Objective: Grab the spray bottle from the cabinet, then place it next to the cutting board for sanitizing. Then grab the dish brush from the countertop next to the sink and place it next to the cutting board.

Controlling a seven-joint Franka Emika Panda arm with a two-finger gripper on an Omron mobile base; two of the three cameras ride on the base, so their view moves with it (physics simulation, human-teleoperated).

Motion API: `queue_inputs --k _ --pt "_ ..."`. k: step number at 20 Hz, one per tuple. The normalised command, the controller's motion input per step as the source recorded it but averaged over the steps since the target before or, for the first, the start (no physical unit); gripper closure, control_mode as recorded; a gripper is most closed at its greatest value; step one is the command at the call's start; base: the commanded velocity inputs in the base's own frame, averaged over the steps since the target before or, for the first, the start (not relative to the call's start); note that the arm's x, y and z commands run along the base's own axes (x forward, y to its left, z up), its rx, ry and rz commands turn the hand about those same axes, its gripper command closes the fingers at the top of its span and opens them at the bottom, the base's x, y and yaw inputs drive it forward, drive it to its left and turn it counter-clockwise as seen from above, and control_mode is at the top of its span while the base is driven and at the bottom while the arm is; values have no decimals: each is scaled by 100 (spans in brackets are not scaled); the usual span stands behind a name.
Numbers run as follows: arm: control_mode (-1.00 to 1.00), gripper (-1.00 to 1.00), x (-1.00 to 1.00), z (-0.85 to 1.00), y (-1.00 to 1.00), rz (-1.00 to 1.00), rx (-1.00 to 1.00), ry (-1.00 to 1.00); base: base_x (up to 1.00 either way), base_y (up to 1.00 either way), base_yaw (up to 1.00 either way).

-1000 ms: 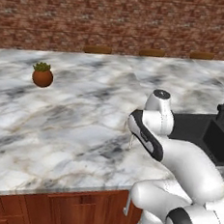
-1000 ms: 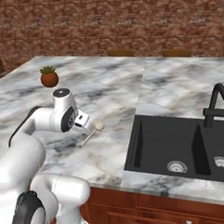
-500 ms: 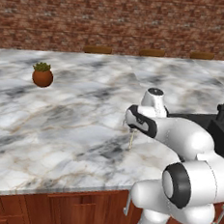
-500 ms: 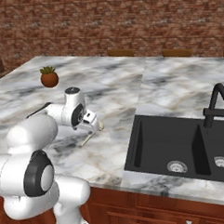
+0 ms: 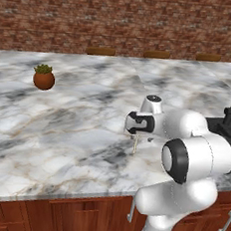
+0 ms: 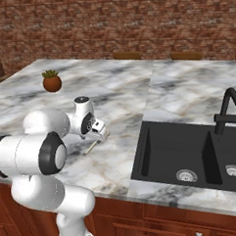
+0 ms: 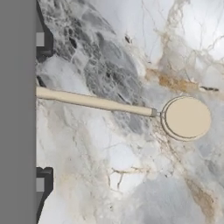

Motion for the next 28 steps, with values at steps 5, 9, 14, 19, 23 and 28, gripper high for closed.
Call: queue_inputs --k 5,9,14,19,23,28 --pt "-100 -100 32 -36 0 0 0 2 0 0 0" --pt "-100 -100 34 -36 0 0 0 4 0 0 0" --pt "-100 -100 36 -34 0 0 0 5 0 0 0" --pt "-100 -100 32 -31 0 0 0 3 0 0 0" --pt "-100 100 32 -31 0 0 0 4 0 0 0" --pt "-100 100 25 -27 0 0 0 1 0 0 0"
